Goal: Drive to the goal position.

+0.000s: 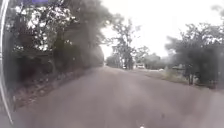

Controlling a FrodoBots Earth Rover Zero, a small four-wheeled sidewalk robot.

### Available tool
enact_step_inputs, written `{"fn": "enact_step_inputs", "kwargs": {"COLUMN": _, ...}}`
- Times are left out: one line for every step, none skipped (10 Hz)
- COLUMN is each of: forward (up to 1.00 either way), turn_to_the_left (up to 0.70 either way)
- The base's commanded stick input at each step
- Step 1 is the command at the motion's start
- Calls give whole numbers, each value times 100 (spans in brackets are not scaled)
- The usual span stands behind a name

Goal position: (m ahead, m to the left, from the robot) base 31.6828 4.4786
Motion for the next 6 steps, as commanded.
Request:
{"fn": "enact_step_inputs", "kwargs": {"forward": 70, "turn_to_the_left": 1}}
{"fn": "enact_step_inputs", "kwargs": {"forward": 70, "turn_to_the_left": 1}}
{"fn": "enact_step_inputs", "kwargs": {"forward": 70, "turn_to_the_left": 1}}
{"fn": "enact_step_inputs", "kwargs": {"forward": 70, "turn_to_the_left": 1}}
{"fn": "enact_step_inputs", "kwargs": {"forward": 70, "turn_to_the_left": 1}}
{"fn": "enact_step_inputs", "kwargs": {"forward": 70, "turn_to_the_left": 1}}
